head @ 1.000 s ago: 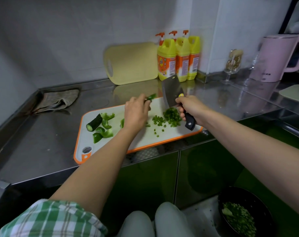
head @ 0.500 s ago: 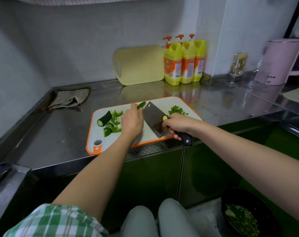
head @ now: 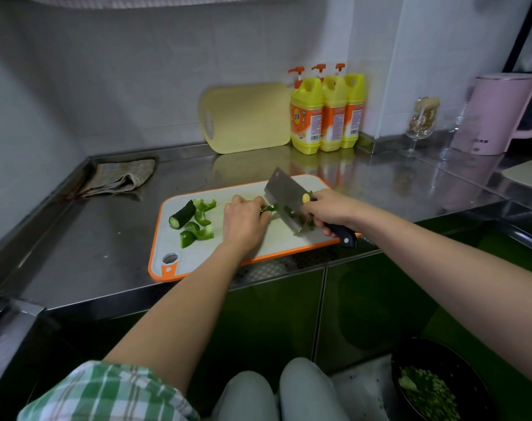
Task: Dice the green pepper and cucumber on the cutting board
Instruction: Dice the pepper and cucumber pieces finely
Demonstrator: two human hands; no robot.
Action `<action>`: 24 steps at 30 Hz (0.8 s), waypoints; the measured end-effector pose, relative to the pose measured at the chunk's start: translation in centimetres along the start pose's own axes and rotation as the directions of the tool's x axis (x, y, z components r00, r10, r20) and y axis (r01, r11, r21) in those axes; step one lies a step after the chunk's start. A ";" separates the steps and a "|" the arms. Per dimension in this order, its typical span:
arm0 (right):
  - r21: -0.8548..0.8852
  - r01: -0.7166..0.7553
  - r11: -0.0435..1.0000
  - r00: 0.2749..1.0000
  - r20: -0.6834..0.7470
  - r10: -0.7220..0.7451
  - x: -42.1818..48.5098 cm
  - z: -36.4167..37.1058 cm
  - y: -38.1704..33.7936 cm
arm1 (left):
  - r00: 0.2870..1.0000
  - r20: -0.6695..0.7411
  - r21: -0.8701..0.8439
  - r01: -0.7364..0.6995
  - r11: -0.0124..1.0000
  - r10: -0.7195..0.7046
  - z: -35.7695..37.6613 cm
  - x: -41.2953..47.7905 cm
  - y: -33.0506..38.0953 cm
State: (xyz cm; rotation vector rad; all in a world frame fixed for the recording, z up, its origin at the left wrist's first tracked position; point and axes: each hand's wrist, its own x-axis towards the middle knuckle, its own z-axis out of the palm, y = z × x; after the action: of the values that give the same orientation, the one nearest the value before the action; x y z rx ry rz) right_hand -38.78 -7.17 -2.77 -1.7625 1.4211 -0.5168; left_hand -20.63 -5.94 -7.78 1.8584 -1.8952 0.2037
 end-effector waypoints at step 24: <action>0.092 -0.017 0.996 1.000 -0.012 0.018 -0.8 1.8 0.0 | 0.998 -0.040 0.204 -0.038 0.978 0.047 -0.2 -0.6 -0.8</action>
State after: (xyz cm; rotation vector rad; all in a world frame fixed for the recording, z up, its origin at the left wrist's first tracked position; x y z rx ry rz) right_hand -37.73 -5.79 -3.70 -1.6758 1.3981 -0.5758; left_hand -19.82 -5.34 -8.07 1.9267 -1.9464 0.4660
